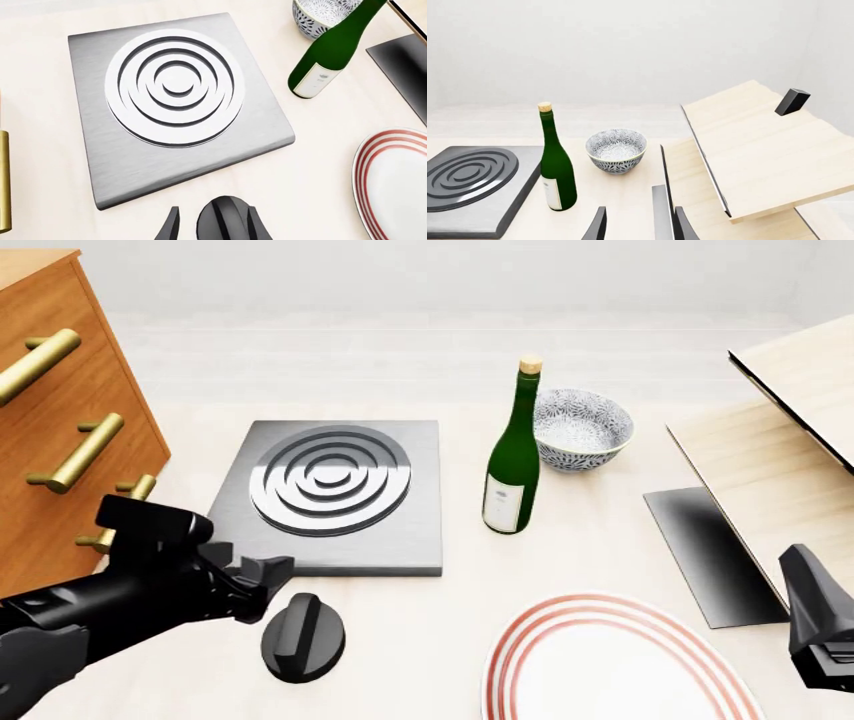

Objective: Turn on the stove.

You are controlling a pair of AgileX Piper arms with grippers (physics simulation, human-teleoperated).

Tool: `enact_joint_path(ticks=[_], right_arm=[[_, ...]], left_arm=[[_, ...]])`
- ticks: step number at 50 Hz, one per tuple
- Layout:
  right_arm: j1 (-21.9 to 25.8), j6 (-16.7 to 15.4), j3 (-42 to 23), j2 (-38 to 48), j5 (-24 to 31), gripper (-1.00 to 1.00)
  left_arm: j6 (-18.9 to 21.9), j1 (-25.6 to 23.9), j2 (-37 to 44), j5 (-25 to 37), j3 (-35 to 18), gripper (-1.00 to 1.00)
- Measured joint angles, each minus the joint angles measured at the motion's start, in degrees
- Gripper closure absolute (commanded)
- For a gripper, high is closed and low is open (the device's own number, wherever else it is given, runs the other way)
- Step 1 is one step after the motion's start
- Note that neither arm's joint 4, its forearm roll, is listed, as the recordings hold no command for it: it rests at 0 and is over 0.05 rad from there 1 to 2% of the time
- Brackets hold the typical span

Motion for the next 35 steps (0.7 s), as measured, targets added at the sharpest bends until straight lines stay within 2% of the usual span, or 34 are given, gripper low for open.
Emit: enact_joint_path(ticks=[35], right_arm=[[0.0,0.0,0.0,0.0,0.0,-1.0]], left_arm=[[-3.69,-2.88,10.67,-8.26,0.62,-1.0]])
